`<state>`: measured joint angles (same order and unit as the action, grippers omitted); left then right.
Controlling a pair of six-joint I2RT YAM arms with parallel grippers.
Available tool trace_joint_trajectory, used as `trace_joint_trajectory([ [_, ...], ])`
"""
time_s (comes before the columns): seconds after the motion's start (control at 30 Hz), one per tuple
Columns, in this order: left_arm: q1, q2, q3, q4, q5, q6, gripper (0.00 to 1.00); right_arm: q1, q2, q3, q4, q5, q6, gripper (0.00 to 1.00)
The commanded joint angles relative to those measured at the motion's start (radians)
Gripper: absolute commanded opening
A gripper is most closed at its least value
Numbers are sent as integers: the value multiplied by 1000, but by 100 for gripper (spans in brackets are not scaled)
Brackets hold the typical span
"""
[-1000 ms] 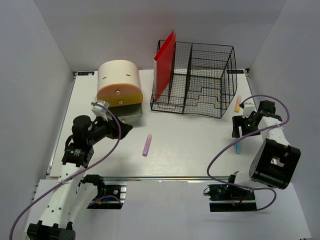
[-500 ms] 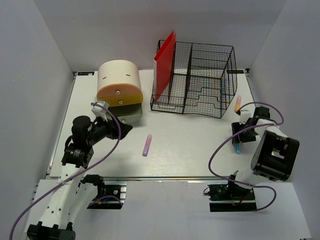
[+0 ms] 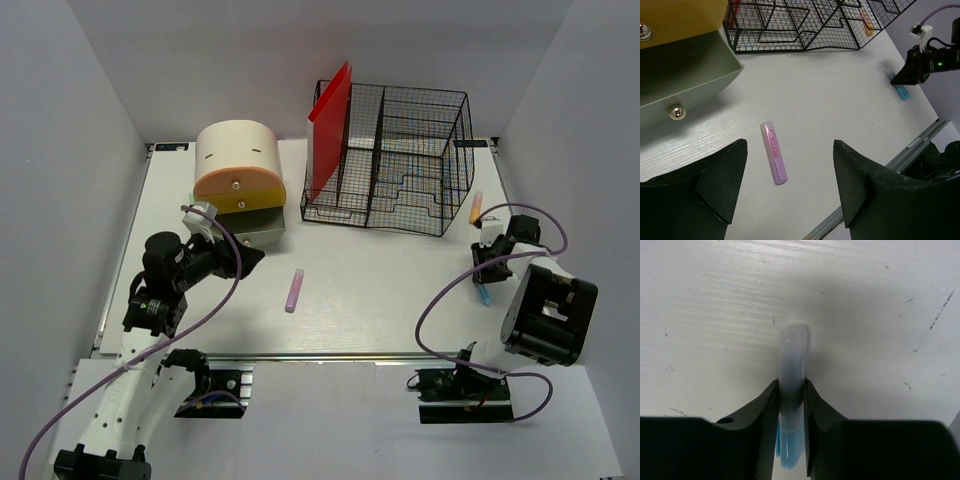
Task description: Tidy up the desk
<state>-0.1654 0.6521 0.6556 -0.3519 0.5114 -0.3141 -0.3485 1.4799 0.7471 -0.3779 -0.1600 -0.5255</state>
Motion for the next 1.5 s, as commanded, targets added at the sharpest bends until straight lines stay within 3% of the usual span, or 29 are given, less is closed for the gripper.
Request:
trace_joint_trajectory([
  [0.0,6,-11,6,-9,-8,13,79,-3,10,-51,-52,-16,-56,22],
  [0.03,6,-9,4,-12,-10,13,79,-3,3,-45,-67,-29,-73,14],
  [0.17,6,-14,4,-10,-19,17,79,2,-58,-22,-169,-94,-126,1],
  [0.33,15,-23,6,-16,-53,20,79,26,-156,54,-383,-308,-316,0],
  [0.5,15,-51,4,-21,-132,21,79,149,-242,168,-547,-452,-534,0],
  [0.63,15,-66,1,-36,-186,23,79,273,-230,290,-569,-581,-565,0],
  [0.7,15,-77,1,-47,-220,21,80,395,-207,336,-530,-648,-515,0],
  [0.83,15,-114,-4,-52,-269,15,79,586,-117,425,-384,-679,-409,0],
  [0.97,15,-161,-7,-55,-307,7,80,858,-20,535,-234,-520,-312,0],
  [1.07,6,-205,-7,-71,-359,1,80,963,120,719,-219,-432,-288,0],
  [1.27,6,-307,-27,-76,-455,-22,81,1059,403,1087,-171,-427,-287,0],
  [1.47,6,-279,-14,-90,-455,-20,82,1148,597,1391,-179,-432,-353,0],
])
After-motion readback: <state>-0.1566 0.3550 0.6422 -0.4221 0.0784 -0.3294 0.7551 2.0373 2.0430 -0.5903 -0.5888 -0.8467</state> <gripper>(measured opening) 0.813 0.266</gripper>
